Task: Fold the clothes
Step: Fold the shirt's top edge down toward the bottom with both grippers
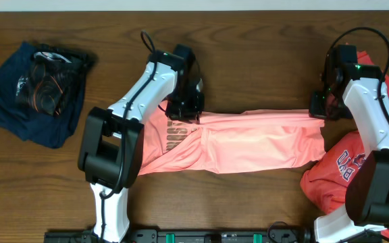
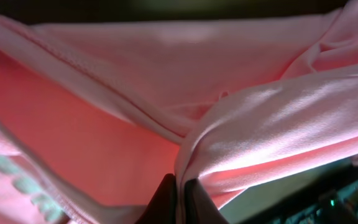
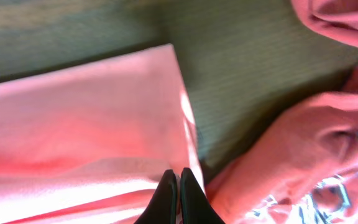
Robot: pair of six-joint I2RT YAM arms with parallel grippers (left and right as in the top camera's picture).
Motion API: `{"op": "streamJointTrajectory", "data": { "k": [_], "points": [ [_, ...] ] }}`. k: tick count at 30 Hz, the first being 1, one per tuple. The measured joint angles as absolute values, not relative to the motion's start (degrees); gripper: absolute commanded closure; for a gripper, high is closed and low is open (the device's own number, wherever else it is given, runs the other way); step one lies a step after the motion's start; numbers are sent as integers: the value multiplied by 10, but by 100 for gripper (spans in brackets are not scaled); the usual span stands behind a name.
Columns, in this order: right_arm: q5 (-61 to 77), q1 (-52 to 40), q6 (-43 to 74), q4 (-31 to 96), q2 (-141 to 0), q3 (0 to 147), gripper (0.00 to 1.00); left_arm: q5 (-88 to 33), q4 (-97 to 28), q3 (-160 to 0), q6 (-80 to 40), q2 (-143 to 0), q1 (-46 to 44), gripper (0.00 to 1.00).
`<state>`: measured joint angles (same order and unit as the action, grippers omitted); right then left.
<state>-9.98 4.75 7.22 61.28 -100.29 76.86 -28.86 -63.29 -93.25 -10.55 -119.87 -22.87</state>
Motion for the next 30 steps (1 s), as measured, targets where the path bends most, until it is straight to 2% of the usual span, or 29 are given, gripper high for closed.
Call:
{"op": "streamJointTrajectory", "data": {
  "k": [2, 3, 4, 6, 7, 11, 16, 30],
  "points": [
    [-111, 48, 72, 620, -1003, 769, 99, -293, -654, -933, -105, -1199, -238, 93],
    [-116, 48, 72, 622, -1003, 769, 99, -295, -667, -933, -106, -1199, -244, 89],
    [-119, 48, 72, 623, -1003, 769, 96, -297, -678, -933, -104, -1199, -249, 73],
    [-127, 48, 75, 625, -1003, 769, 71, -295, -712, -933, -105, -1199, -259, 52],
    [-134, 49, 71, 626, -1003, 769, 66, -296, -730, -933, -105, -1199, -264, 50],
    [-149, 50, 70, 637, -1003, 769, 64, -296, -773, -933, -107, -1199, -269, 50],
    [-150, 51, 62, 648, -1003, 769, 50, -296, -771, -933, -107, -1199, -267, 50],
    [-57, 80, 36, 651, -1003, 762, 49, -313, -579, -933, -106, -1199, -268, 49]
  ]
}}
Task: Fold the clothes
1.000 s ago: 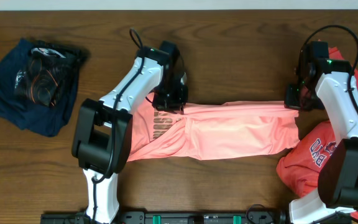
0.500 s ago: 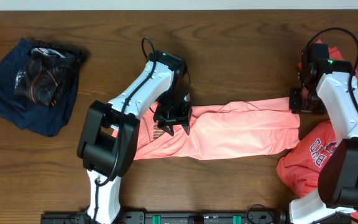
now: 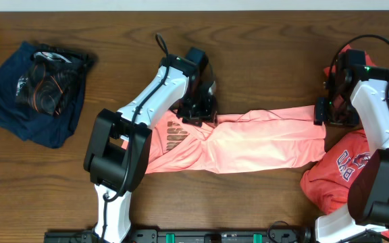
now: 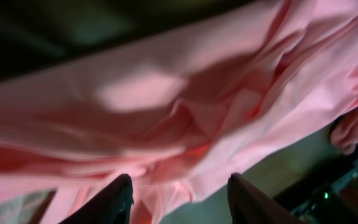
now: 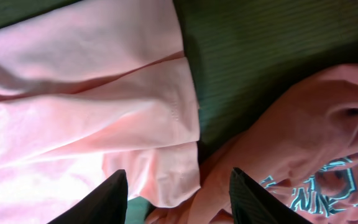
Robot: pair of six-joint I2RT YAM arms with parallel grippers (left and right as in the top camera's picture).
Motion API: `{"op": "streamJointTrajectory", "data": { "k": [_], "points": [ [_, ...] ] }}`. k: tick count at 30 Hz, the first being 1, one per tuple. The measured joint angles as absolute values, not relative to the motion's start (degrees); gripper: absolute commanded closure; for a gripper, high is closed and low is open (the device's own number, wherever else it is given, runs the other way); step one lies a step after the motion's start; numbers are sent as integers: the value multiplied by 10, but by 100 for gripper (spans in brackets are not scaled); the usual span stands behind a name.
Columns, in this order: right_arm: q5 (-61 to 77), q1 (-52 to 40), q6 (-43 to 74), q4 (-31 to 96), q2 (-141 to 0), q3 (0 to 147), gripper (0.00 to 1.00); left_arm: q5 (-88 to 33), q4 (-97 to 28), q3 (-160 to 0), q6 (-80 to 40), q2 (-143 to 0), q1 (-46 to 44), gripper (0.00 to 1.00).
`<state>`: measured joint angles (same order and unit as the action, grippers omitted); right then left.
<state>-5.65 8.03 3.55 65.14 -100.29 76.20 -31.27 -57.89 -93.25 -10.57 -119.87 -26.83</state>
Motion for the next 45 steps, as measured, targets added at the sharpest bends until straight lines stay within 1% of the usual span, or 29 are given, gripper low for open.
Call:
{"op": "streamJointTrajectory", "data": {
  "k": [4, 8, 10, 13, 19, 20, 21, 22, 29, 30, 31, 32, 33, 34, 36, 37, 39, 42, 44, 45],
  "points": [
    [-48, 80, 34, 654, -1003, 761, 50, -311, -561, -933, -105, -1199, -278, 51],
    [-45, 80, 34, 656, -1003, 761, 50, -311, -540, -921, -105, -1199, -303, 60],
    [-44, 80, 34, 661, -1003, 761, 50, -312, -532, -898, -105, -1199, -319, 67],
    [-44, 80, 32, 665, -1003, 761, 50, -311, -551, -861, -106, -1199, -344, 73],
    [-44, 80, 27, 665, -1003, 761, 50, -305, -590, -823, -105, -1199, -385, 78],
    [-44, 80, 27, 666, -1003, 761, 50, -298, -596, -822, -105, -1199, -388, 81],
    [-44, 80, 27, 667, -1003, 761, 50, -293, -601, -822, -107, -1199, -389, 88],
    [-44, 80, 27, 667, -1003, 761, 50, -289, -609, -822, -110, -1199, -389, 90],
    [-45, 80, 23, 670, -1003, 761, 49, -245, -639, -822, -109, -1186, -362, 91],
    [-44, 80, 23, 670, -1003, 760, 48, -230, -639, -822, -109, -1173, -353, 88],
    [-45, 80, 23, 670, -1003, 760, 48, -212, -639, -822, -109, -1156, -344, 83],
    [-45, 80, 23, 670, -1003, 760, 48, -194, -639, -822, -110, -1135, -333, 67],
    [-45, 80, 23, 670, -1003, 760, 48, -176, -641, -822, -112, -1113, -322, 53],
    [-44, 80, 23, 670, -1003, 760, 48, -160, -642, -822, -110, -1089, -309, 45],
    [-45, 80, 23, 670, -1003, 760, 48, -135, -645, -822, -110, -1046, -275, 44],
    [-45, 80, 23, 670, -1003, 760, 47, -126, -645, -823, -110, -1030, -255, 41],
    [-45, 80, 23, 670, -1003, 760, 48, -113, -641, -824, -110, -1016, -216, 39],
    [-45, 80, 23, 670, -1003, 760, 47, -105, -609, -824, -104, -1023, -166, 37],
    [-45, 80, 23, 670, -1003, 760, 48, -103, -580, -824, -98, -1034, -147, 31],
    [-45, 80, 23, 670, -1003, 760, 48, -101, -562, -824, -92, -1040, -138, 29]
  ]
}}
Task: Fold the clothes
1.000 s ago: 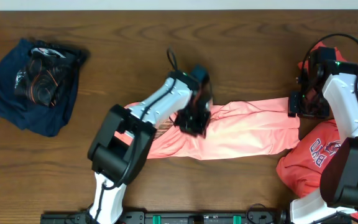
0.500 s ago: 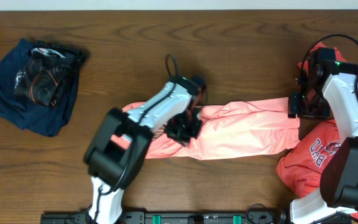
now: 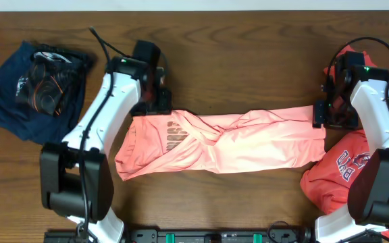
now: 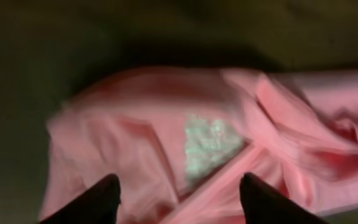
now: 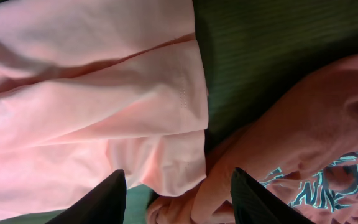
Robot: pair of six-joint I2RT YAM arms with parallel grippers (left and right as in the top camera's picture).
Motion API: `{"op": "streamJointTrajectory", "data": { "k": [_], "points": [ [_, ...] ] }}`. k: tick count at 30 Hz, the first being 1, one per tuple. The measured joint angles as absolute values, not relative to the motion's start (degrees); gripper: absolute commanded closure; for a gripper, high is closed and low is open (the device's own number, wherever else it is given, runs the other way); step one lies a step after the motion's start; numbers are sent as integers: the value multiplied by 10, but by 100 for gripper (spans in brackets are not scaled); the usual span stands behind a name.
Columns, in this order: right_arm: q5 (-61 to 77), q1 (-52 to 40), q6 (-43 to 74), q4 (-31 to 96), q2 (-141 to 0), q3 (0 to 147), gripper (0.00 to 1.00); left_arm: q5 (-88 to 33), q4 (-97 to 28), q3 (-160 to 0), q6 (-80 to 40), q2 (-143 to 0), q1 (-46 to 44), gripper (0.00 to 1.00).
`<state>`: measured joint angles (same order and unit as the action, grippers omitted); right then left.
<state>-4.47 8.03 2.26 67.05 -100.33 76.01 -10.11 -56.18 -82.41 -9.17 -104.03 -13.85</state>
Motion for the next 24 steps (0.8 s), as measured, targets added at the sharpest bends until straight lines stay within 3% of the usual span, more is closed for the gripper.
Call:
{"op": "streamJointTrajectory", "data": {
  "k": [7, 15, 19, 21, 23, 24],
  "points": [
    [-45, 80, 23, 675, -1003, 760, 47, -92, -489, -824, -83, -1078, -90, 23],
    [-45, 80, 23, 675, -1003, 760, 47, -88, -495, -824, -78, -1135, -49, 24],
    [-45, 80, 23, 675, -1003, 760, 47, -122, -506, -824, -77, -1178, -50, 42],
    [-45, 80, 23, 675, -1003, 760, 47, -137, -508, -824, -76, -1187, -50, 61],
    [-45, 80, 23, 675, -1003, 760, 47, -148, -507, -824, -71, -1187, -50, 92],
    [-45, 80, 23, 675, -1003, 760, 47, -152, -507, -824, -66, -1186, -50, 94]
  ]
}}
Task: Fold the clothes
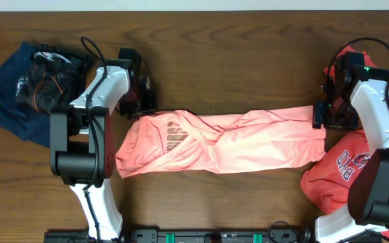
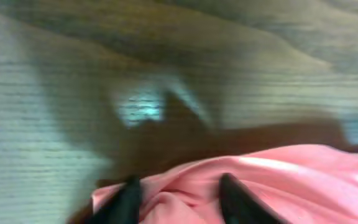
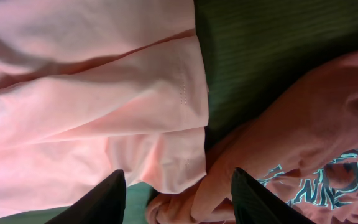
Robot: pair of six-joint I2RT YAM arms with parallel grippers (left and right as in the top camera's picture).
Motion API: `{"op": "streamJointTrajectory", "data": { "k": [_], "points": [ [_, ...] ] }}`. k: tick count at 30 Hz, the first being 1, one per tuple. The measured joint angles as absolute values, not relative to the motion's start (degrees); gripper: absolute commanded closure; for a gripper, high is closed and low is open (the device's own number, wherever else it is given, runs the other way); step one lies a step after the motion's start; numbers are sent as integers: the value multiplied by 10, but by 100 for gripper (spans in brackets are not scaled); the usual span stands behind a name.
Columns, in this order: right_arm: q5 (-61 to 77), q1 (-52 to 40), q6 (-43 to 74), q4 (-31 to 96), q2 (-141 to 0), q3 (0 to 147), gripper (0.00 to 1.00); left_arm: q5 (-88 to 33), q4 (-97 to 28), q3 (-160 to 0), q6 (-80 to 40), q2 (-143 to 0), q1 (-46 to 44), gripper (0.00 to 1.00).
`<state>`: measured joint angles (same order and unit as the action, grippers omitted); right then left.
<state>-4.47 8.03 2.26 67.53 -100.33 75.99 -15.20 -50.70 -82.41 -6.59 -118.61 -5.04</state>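
A pink shirt [image 1: 248, 145] lies stretched left to right across the wooden table [image 1: 248, 61], twisted and bunched near its middle, with a pale print [image 1: 174, 135] towards its left end. My left gripper [image 1: 139, 102] sits at the shirt's upper-left corner. In the left wrist view it [image 2: 182, 202] is open, its fingers either side of a raised pink fold [image 2: 185, 199]. My right gripper [image 1: 323, 116] is at the shirt's right end. The right wrist view shows it [image 3: 176, 199] open over the shirt's hem corner [image 3: 179, 155], gripping nothing.
A crumpled red shirt [image 1: 343, 169] with a printed logo lies at the right, touching the pink shirt's end, under my right arm. A dark navy pile of clothes [image 1: 36, 91] sits at the far left. Cables run from both arms.
My left gripper has shifted a little left, from over the printed area to the shirt's upper-left corner, and the arm is folded back. The right gripper and the shirt have stayed put.
Both grippers were first shut on the pink shirt's upper edge, one near the print, one at the right end. Then both were open and the cloth lay bunched in the middle. The left gripper was later further left over the print, and now at the corner.
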Motion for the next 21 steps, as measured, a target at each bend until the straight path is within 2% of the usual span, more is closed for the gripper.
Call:
{"op": "streamJointTrajectory", "data": {
  "k": [9, 17, 21],
  "points": [
    [-45, 80, 23, 675, -1003, 760, 47, -163, -516, -824, -57, -1171, -43, 94],
    [-45, 80, 23, 675, -1003, 760, 47, -152, -643, -825, -57, -1109, -35, 94],
    [-45, 80, 23, 676, -1003, 760, 47, -132, -672, -822, -57, -1109, -35, 90]
  ]
}}
